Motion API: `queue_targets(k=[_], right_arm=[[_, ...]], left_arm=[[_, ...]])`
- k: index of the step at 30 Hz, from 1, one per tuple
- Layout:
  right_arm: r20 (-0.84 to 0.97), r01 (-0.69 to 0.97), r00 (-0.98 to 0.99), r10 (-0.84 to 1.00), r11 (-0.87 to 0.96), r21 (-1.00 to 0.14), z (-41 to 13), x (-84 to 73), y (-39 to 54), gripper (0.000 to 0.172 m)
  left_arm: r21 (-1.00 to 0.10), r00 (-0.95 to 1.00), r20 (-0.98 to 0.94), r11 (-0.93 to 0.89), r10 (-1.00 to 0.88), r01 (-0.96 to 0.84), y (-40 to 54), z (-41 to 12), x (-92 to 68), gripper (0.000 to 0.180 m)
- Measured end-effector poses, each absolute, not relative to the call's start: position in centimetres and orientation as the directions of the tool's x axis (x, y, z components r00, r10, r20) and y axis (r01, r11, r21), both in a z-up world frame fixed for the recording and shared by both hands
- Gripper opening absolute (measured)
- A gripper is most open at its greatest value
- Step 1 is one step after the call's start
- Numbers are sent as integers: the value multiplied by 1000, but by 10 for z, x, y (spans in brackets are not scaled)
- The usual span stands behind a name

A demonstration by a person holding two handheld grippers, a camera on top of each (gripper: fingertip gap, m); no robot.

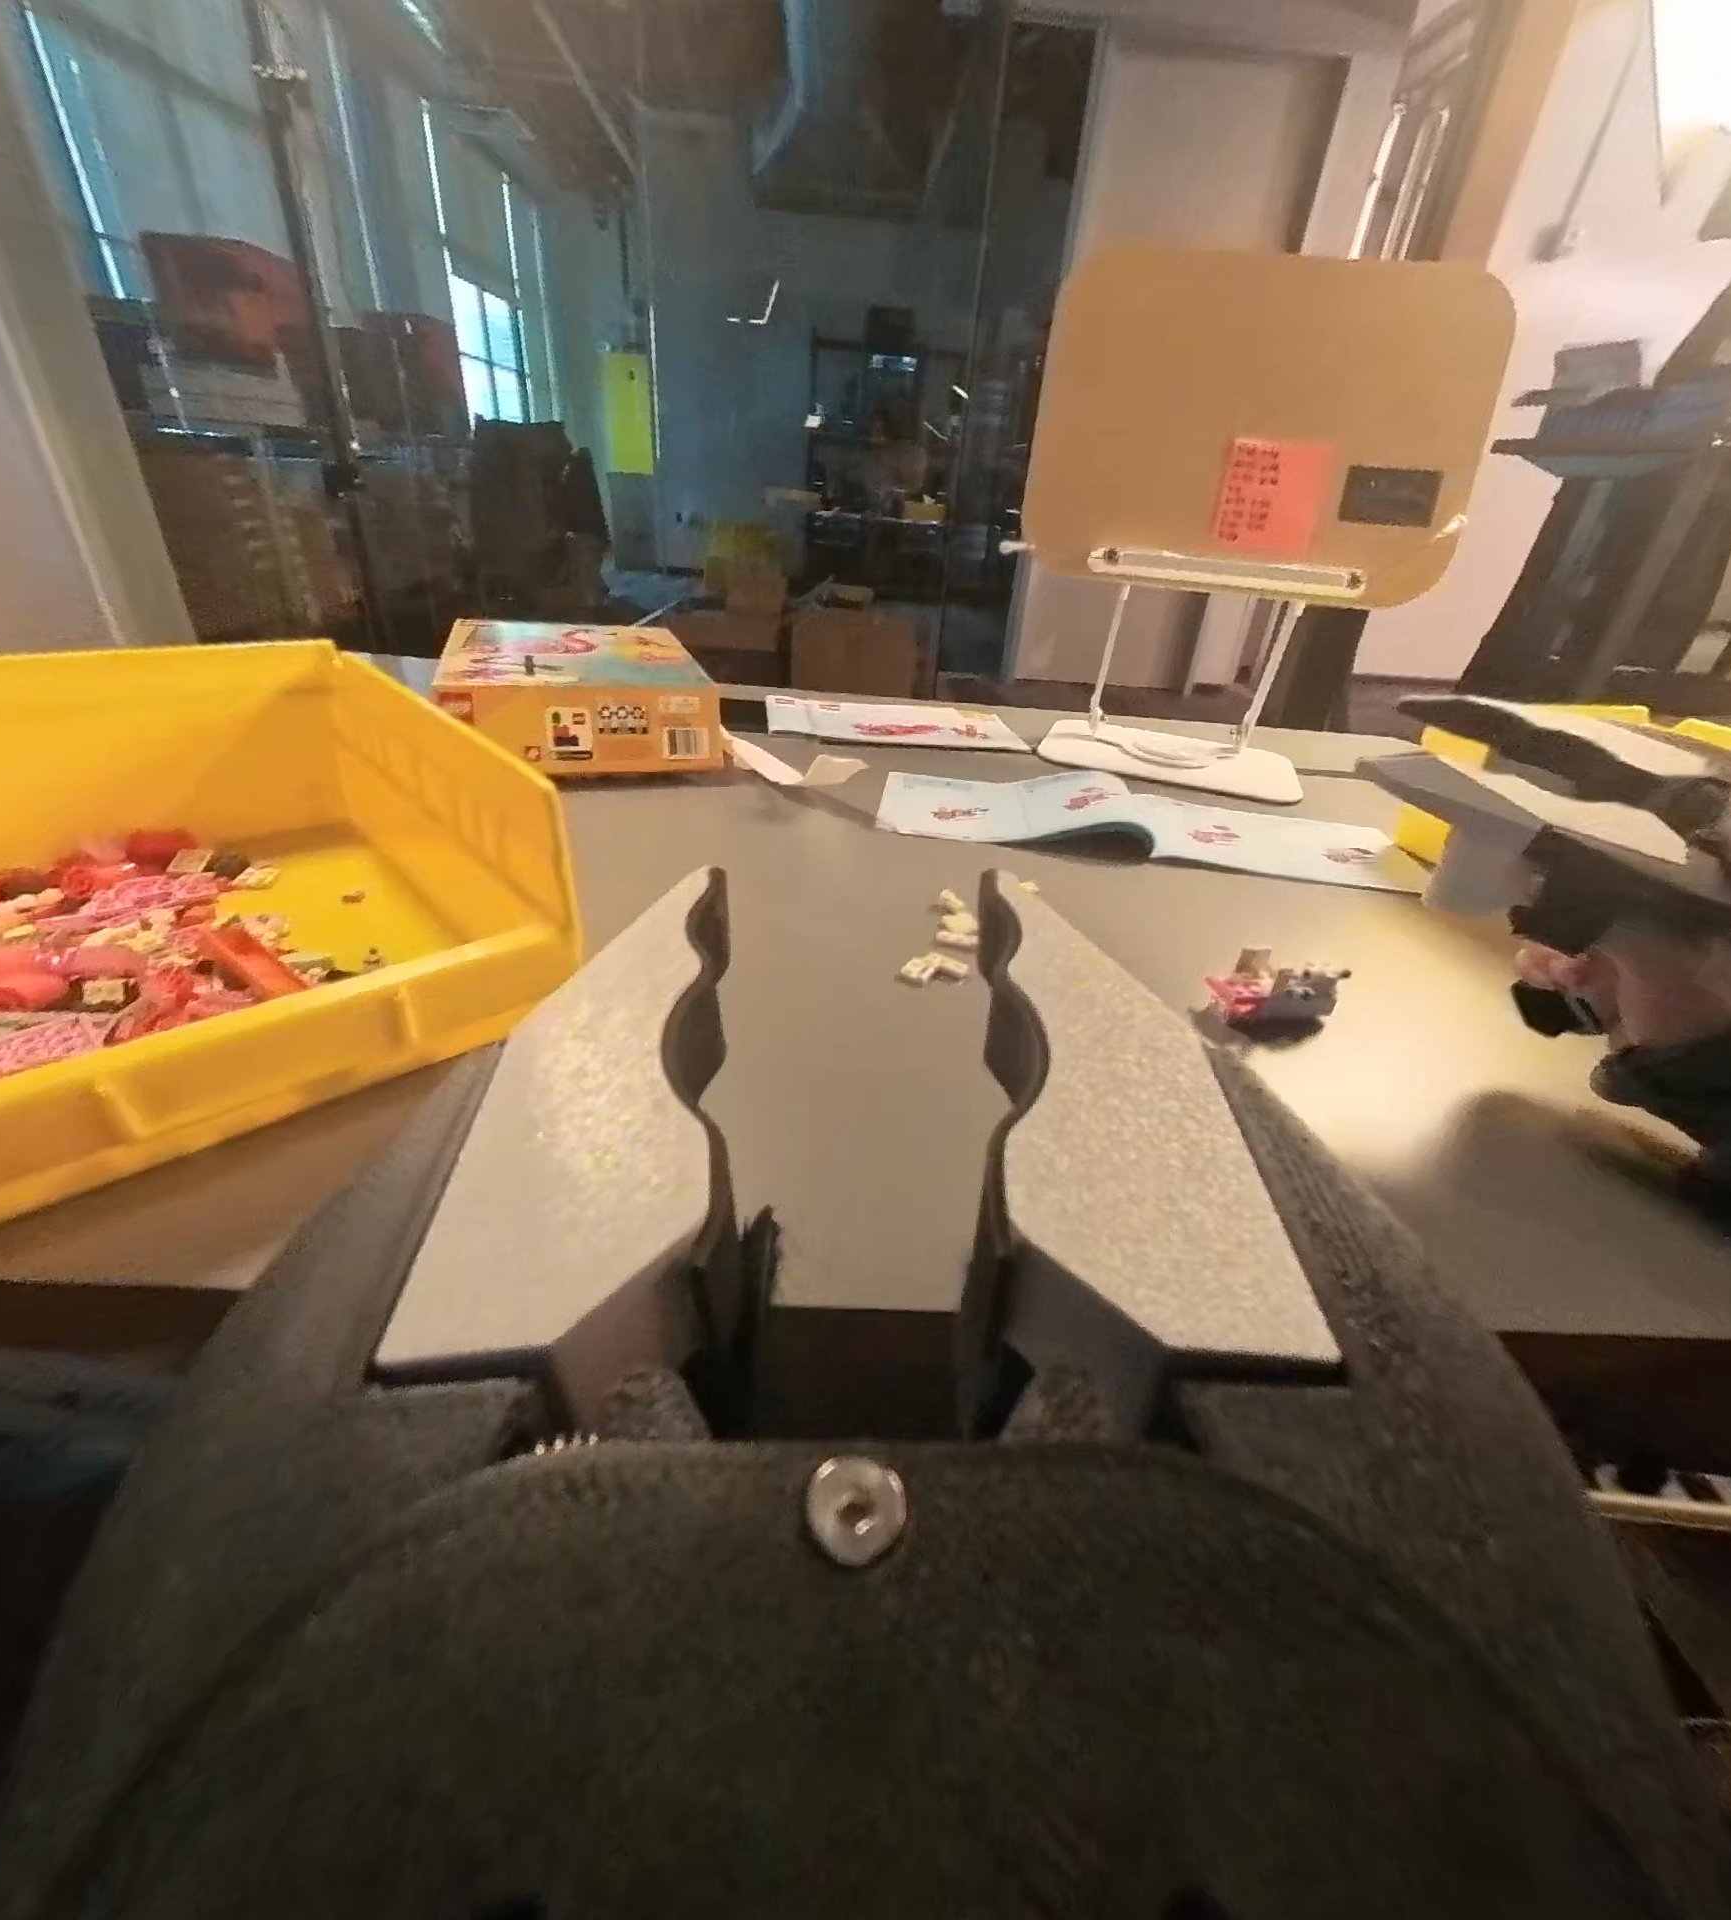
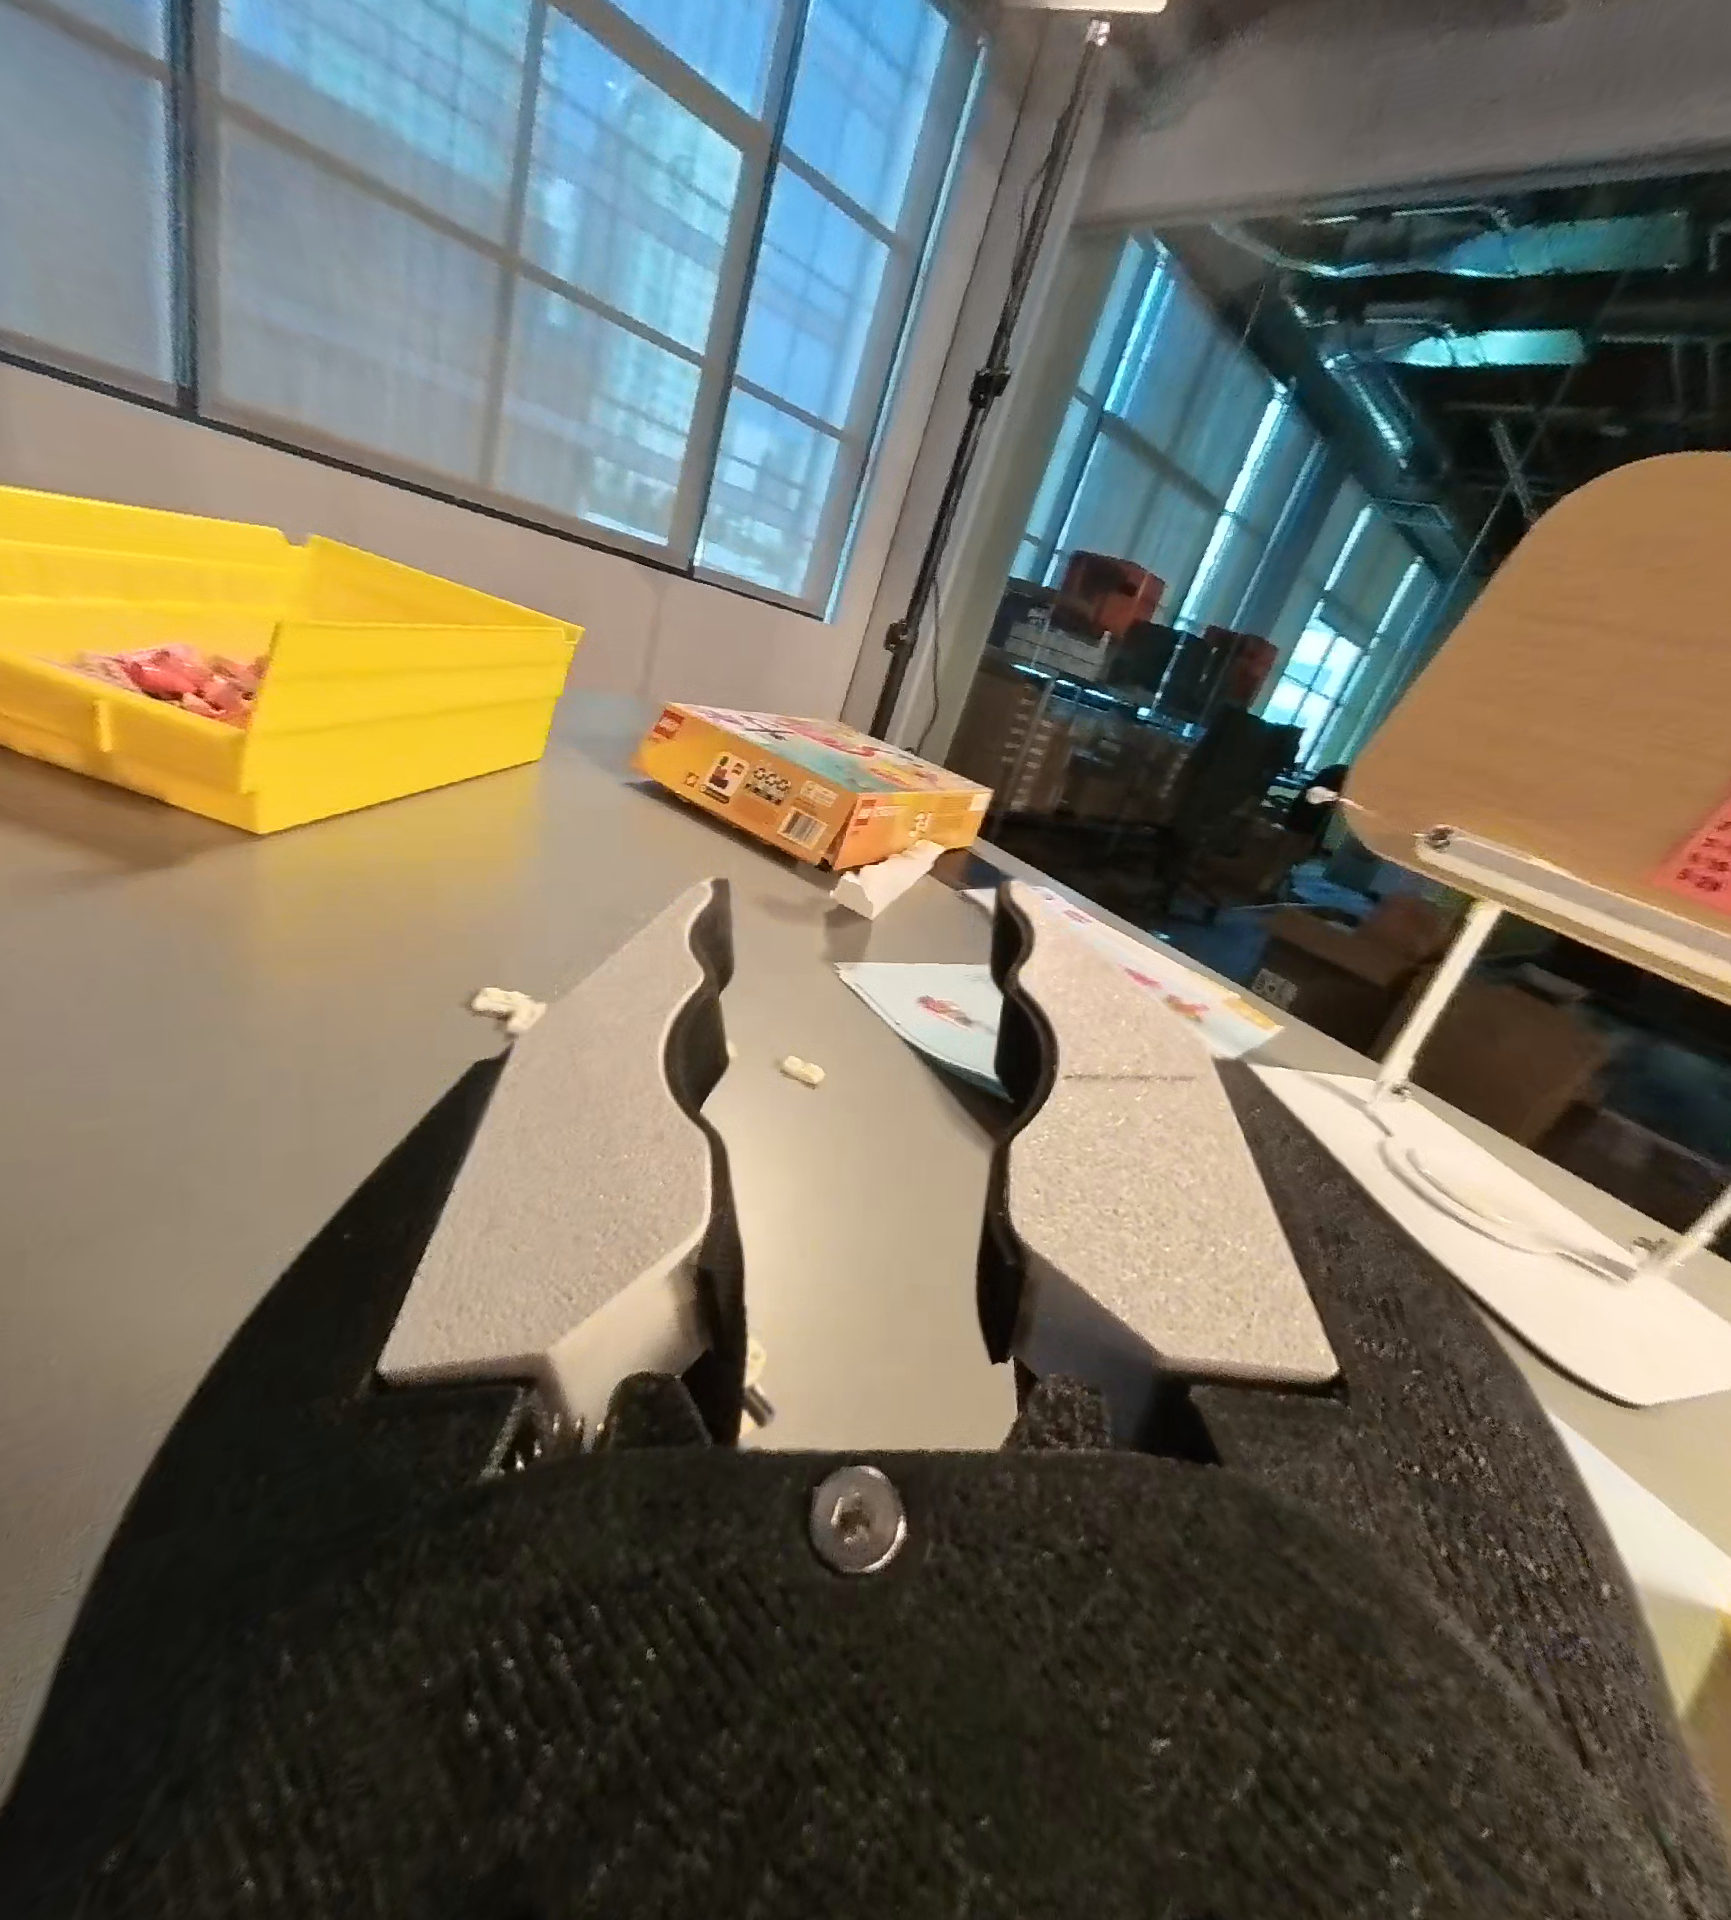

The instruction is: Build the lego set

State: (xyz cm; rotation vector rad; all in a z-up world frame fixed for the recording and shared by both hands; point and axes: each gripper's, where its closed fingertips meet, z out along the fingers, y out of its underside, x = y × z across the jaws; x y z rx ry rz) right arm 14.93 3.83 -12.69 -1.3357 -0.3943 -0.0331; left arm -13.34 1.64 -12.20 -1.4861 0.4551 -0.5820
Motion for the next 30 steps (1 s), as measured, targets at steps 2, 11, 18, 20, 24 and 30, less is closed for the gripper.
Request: queue_targets(k=[2, 11, 18, 20, 24, 30], right_arm=[[276, 232, 947, 167, 242, -942, -125, 160, 38, 49], [280, 264, 959, 42, 225, -938, -128, 193, 31, 49], [312, 306, 950, 16, 163, -938, -144, 206, 36, 47], [317, 314, 948, -2, 144, -938, -147, 213, 38, 47], [322, 327, 945, -54, 134, -936, -145, 230, 39, 47], [328, 334, 943, -59, 147, -931, -142, 234, 40, 47]], left_arm=[[-997, 768, 73, -18, -636, 81, 17, -122, -126, 48], [-997, 651, 64, -77, -756, 9, 20, -154, -75, 45], [-1000, 502, 15, -5, -865, 20, 77, -154, -13, 48], [-1000, 443, 10, -6, -896, 10, 99, -155, 8, 49], [-1000, 337, 10, -19, -941, -22, 132, -152, 45, 51], [-997, 334, -20, -5, -942, -73, 149, -161, 62, 53]])
